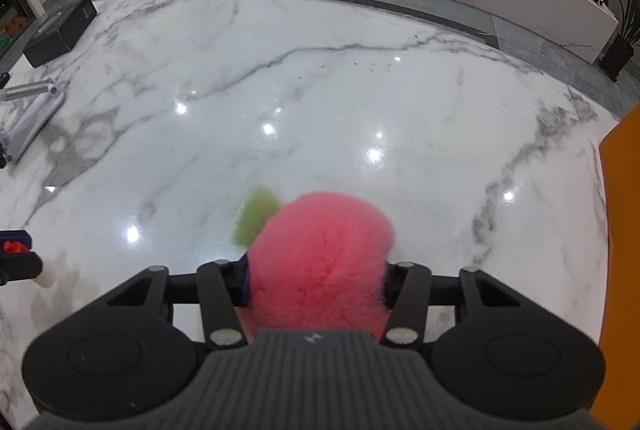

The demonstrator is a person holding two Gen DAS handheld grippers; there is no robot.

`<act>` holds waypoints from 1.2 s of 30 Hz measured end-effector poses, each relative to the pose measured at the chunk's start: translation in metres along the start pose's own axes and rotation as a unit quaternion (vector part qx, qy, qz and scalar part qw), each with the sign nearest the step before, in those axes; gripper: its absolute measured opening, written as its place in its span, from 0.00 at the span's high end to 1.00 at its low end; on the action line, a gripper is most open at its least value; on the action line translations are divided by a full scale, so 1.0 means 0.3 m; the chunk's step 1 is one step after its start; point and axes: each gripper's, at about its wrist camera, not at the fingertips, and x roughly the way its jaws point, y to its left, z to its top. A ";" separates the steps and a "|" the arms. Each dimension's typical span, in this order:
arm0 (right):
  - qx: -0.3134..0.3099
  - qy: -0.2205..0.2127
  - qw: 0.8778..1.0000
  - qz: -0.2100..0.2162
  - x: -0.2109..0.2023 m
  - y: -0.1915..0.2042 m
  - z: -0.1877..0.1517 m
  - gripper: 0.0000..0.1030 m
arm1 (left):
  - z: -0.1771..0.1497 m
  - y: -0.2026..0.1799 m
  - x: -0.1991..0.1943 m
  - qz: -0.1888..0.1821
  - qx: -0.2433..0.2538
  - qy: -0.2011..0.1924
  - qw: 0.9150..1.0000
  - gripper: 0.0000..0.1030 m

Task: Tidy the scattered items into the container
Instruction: 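Lift the pompom ball with the right gripper while the left gripper holds the bottle, then carry the bottle with the left gripper while the right gripper carries the pompom to the box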

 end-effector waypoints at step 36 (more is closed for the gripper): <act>0.059 -0.097 0.993 0.019 -0.277 -0.152 0.070 0.49 | 0.022 -0.100 -0.056 0.005 0.027 -0.016 1.000 0.82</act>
